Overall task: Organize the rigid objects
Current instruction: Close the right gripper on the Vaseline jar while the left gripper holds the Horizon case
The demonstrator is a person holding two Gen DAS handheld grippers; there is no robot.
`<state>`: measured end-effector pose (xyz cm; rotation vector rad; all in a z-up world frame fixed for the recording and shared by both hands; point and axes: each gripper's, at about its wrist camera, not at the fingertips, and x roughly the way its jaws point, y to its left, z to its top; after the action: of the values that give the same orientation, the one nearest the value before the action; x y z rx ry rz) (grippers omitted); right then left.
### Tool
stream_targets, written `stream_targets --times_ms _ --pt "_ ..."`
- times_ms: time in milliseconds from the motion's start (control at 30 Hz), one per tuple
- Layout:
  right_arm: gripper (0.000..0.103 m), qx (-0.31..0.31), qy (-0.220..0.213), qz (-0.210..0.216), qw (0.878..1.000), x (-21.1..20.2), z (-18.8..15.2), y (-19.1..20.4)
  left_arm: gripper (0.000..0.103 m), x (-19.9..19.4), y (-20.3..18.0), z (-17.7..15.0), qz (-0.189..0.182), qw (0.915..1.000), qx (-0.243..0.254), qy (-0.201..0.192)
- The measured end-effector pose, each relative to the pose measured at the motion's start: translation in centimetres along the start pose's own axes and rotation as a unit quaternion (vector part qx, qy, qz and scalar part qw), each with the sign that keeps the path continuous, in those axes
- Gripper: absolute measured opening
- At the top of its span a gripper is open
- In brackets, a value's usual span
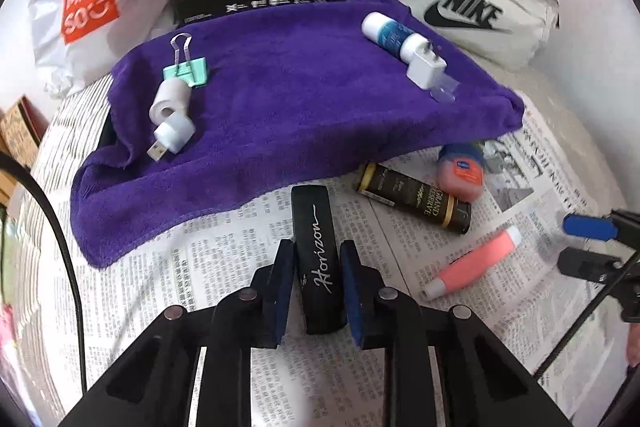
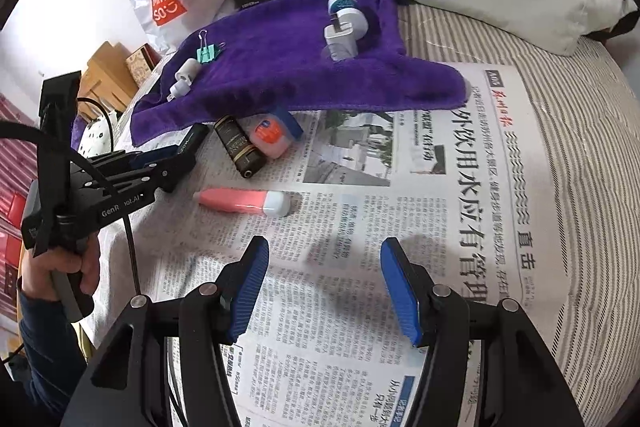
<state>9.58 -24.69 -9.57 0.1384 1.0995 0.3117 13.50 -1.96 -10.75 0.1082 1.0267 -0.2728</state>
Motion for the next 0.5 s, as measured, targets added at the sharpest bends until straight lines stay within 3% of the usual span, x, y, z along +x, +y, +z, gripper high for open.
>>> stream_targets --times_ms 167,500 --pt "0.058 -0.020 -0.007 -0.002 1.000 0.3 1.2 0.9 0.022 -0.8 1.8 -0.7 -0.013 0.9997 -0.019 -0.003" --pt "0.058 -0.044 0.000 -0.006 0.999 1.6 2.6 2.5 0.023 -0.1 2.4 -0.8 0.016 0.9998 -0.012 0.001"
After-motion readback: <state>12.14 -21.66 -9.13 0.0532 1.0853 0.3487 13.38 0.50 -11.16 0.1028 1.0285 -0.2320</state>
